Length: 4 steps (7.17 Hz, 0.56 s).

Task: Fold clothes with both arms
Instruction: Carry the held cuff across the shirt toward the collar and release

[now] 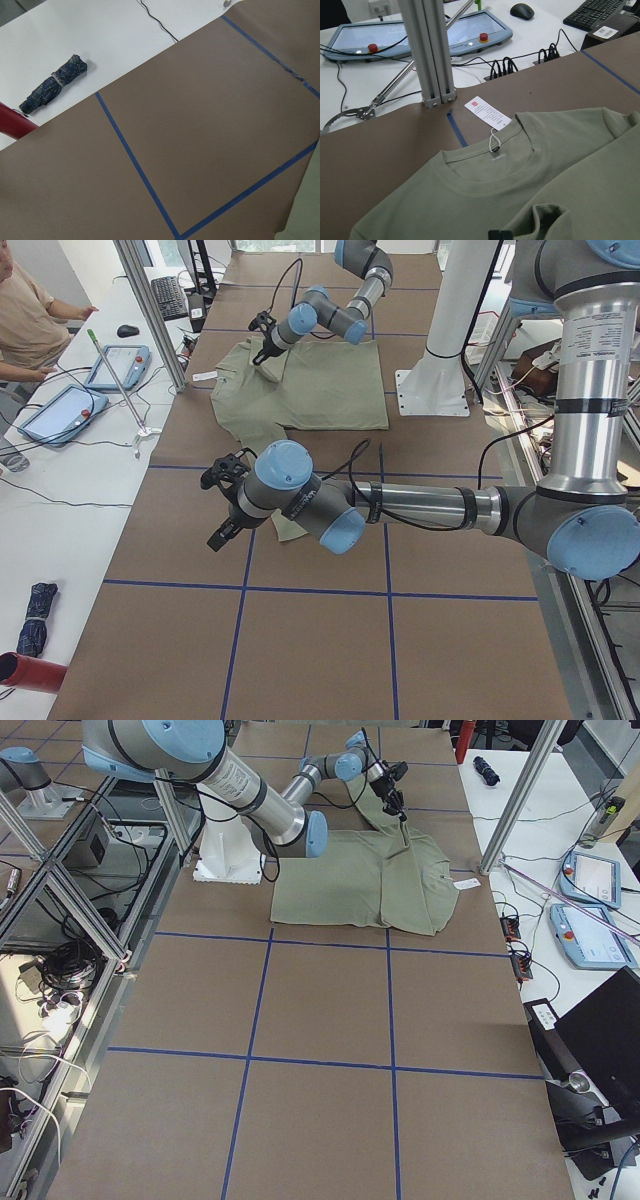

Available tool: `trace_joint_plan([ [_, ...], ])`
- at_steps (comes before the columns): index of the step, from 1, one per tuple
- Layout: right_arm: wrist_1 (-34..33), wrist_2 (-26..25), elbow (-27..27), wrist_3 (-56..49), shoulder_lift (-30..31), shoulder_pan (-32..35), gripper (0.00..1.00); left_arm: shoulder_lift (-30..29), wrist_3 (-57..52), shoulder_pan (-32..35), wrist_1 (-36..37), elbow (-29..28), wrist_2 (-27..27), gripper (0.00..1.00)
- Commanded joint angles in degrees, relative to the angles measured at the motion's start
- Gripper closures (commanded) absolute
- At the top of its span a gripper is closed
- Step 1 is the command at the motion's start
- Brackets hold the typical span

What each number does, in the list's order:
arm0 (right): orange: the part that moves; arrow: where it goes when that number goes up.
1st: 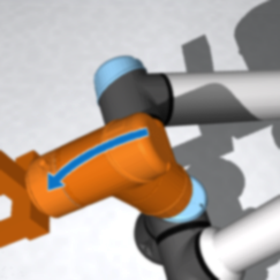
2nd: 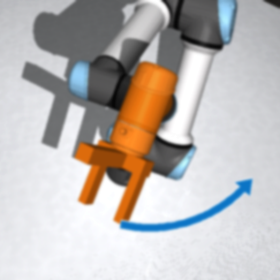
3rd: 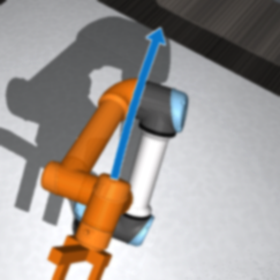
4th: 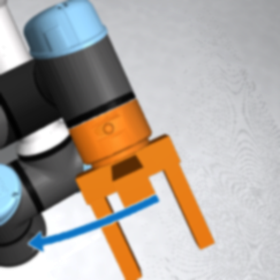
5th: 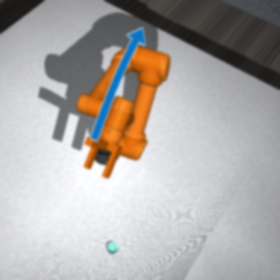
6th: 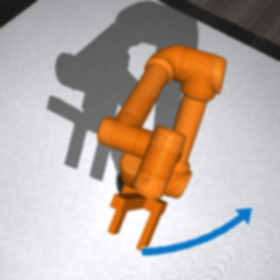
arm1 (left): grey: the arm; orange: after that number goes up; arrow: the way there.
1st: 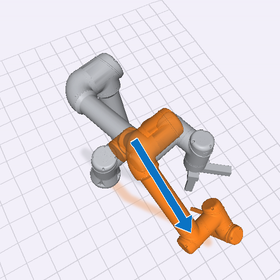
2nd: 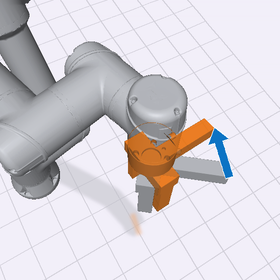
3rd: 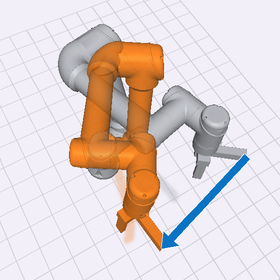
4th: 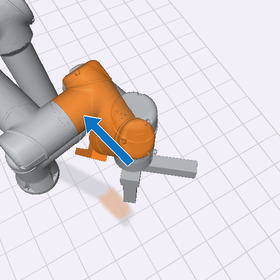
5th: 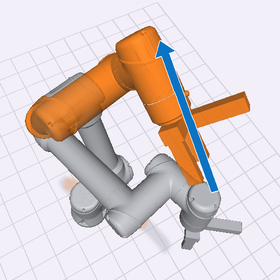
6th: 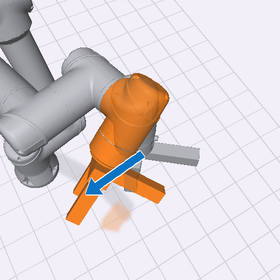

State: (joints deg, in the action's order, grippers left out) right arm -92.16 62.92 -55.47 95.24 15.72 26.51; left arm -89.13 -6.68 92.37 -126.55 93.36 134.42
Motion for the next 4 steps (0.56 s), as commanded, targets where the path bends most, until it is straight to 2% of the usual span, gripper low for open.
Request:
trace_joint_plan([
  [1,3.56,-3.59,5.2,0.12,-2.7,-2.08,1.0,-0.08,0.0,0.0,-0.01,-0.11,0.05,0.0],
  [3,4.36,-3.34,6.43,-0.4,-2.97,-1.99,1.0,-0.17,0.0,-0.09,-0.01,-0.11,0.05,0.0],
  [4,4.36,-3.07,6.52,-1.97,-3.76,-1.99,0.42,-0.26,0.0,-0.09,-0.01,-0.11,0.05,0.0],
])
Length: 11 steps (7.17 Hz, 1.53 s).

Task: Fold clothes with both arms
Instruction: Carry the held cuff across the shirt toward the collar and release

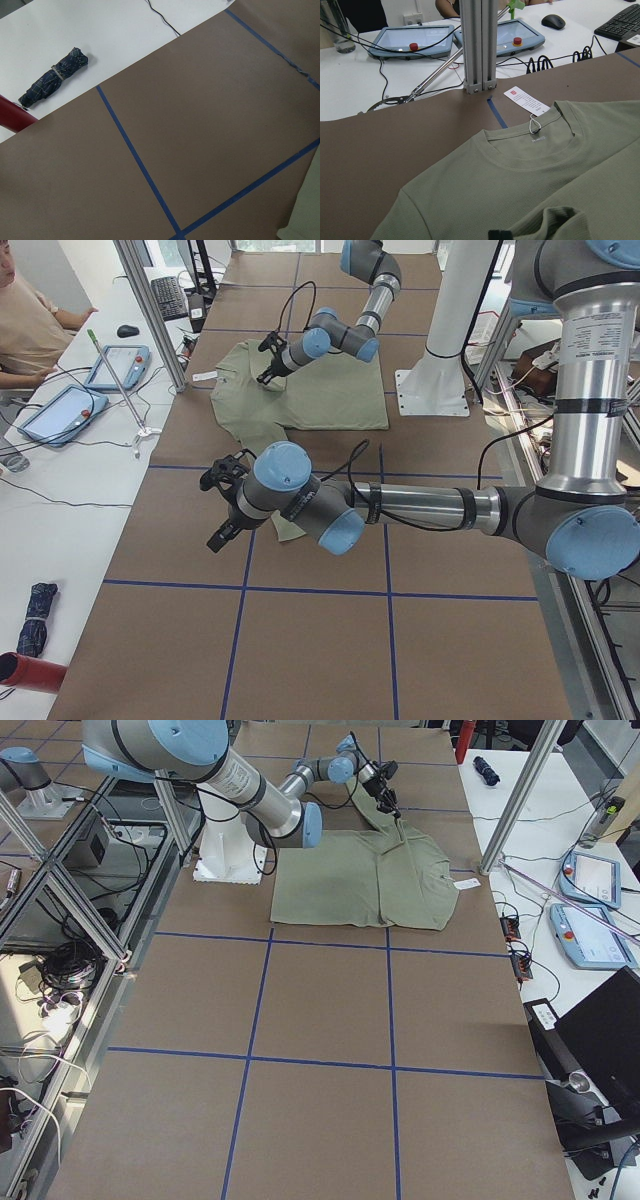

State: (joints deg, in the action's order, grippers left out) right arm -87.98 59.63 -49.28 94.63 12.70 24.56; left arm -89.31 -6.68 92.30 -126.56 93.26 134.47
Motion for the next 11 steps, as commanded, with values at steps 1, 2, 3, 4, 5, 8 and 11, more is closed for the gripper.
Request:
trace_joint_plan([
  [1,0.18,0.4,0.32,-1.38,-1.7,-0.04,0.0,-0.17,0.0,-0.01,0.0,-0.01,0.0,0.0],
  [2,0.44,1.7,0.32,-1.55,-2.58,0.22,0.0,-0.34,0.09,-0.01,0.0,-0.01,-0.08,0.0],
  [3,0.53,7.63,0.23,-4.43,-3.98,1.96,0.0,-0.78,0.44,-0.1,0.09,-0.27,-0.08,0.0],
  [4,0.53,14.39,-0.64,-6.63,-4.26,4.51,0.0,-1.65,7.75,-0.19,-0.17,-0.27,-0.08,0.0],
  [5,0.53,20.81,-1.25,-10.83,-4.08,7.84,0.0,-1.75,14.0,-0.19,-4.62,0.51,-0.17,0.0],
  [8,-0.17,42.61,-15.25,-27.24,9.03,20.4,0.0,0.1,21.99,-11.05,-15.9,0.34,-1.04,0.0],
  [11,-0.17,56.0,-32.65,-48.5,29.5,32.96,0.0,6.84,24.17,-27.82,-18.19,4.29,-17.88,0.0],
])
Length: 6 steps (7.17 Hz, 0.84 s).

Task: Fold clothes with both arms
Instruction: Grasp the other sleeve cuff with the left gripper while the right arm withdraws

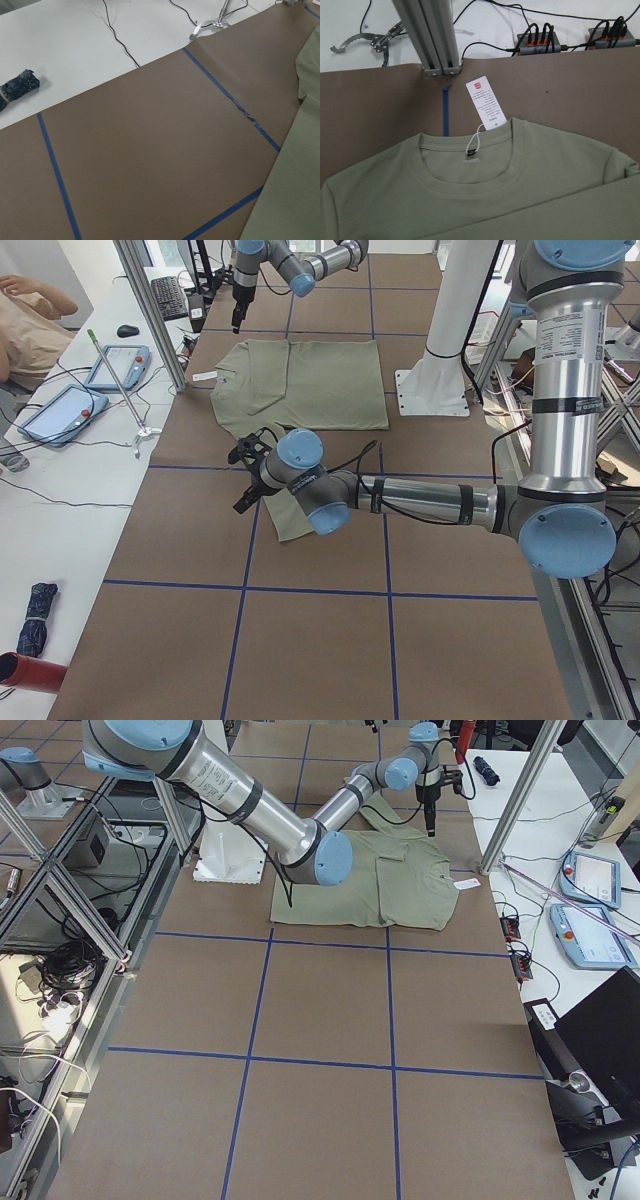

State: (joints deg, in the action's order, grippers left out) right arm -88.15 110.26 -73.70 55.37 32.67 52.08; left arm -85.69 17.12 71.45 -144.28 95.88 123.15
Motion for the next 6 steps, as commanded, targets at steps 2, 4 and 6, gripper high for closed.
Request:
trace_joint_plan([
  [2,0.08,10.04,-20.03,-20.51,25.17,11.88,0.0,8.93,0.45,-15.68,-3.62,2.65,-9.75,0.0],
  [4,0.25,10.24,-25.08,-22.24,31.04,12.96,0.0,10.02,0.54,-22.38,-3.98,-0.4,-16.07,0.0],
  [6,0.52,10.24,-25.53,-22.32,31.31,12.96,0.0,9.84,0.54,-25.64,-4.07,-1.74,-16.37,0.06],
])
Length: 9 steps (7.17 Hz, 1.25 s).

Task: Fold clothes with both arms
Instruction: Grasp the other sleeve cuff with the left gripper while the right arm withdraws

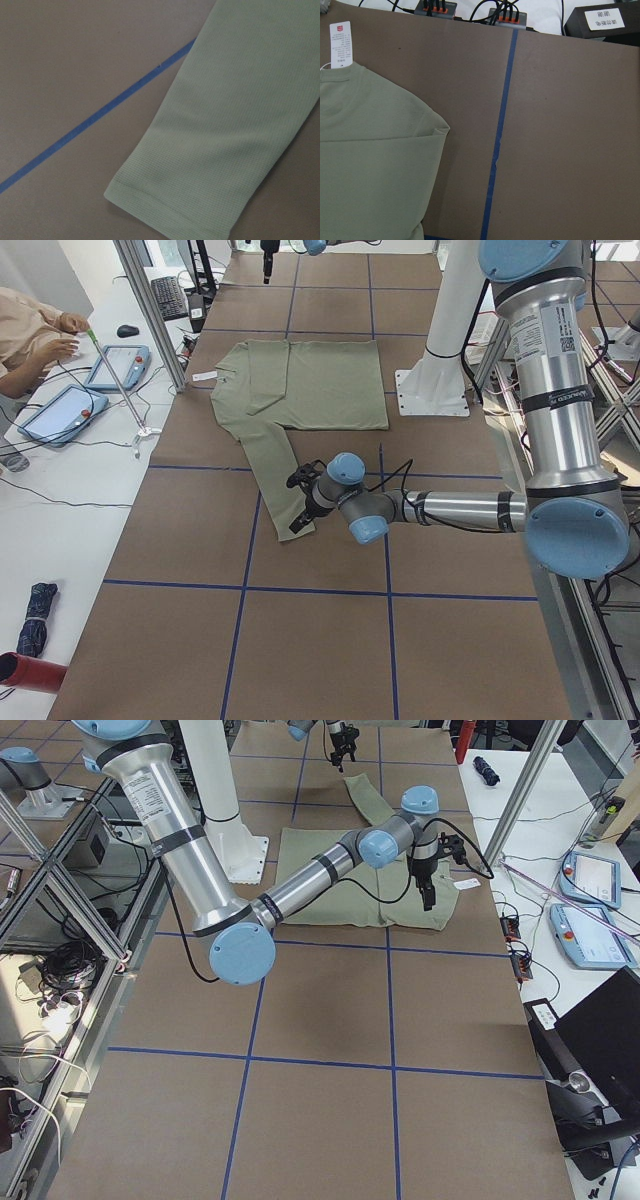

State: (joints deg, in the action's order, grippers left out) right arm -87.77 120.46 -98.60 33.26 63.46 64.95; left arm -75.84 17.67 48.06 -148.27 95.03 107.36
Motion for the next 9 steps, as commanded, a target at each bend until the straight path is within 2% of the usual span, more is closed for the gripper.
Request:
trace_joint_plan([
  [1,0.23,-0.05,-0.54,-0.13,0.53,0.09,0.0,-0.44,0.08,-2.79,-0.09,-0.99,-0.57,0.11],
  [2,0.24,-0.13,-0.54,-0.12,0.62,0.09,0.0,-1.23,0.0,-3.06,0.0,-1.77,-0.57,0.16],
  [5,0.24,-0.31,-0.54,-0.12,0.79,0.09,0.0,-3.17,-0.26,-3.06,0.09,-3.8,-0.66,0.23],
  [6,0.32,-0.31,-0.54,-0.12,0.97,0.09,0.0,-3.17,-0.27,-3.06,0.09,-3.8,-0.66,0.36],
  [7,0.32,-0.31,-0.54,-0.12,0.97,0.09,0.0,-3.09,-0.27,-2.97,0.0,-3.72,-0.48,0.64],
  [8,0.41,-0.31,-0.54,-0.12,1.06,0.09,0.0,-3.0,-0.44,-2.97,-0.09,-3.72,-0.48,0.96],
  [9,0.41,-0.31,-0.54,-0.04,1.14,0.09,0.0,-2.74,-0.53,-2.8,-0.18,-3.28,-0.48,1.0],
])
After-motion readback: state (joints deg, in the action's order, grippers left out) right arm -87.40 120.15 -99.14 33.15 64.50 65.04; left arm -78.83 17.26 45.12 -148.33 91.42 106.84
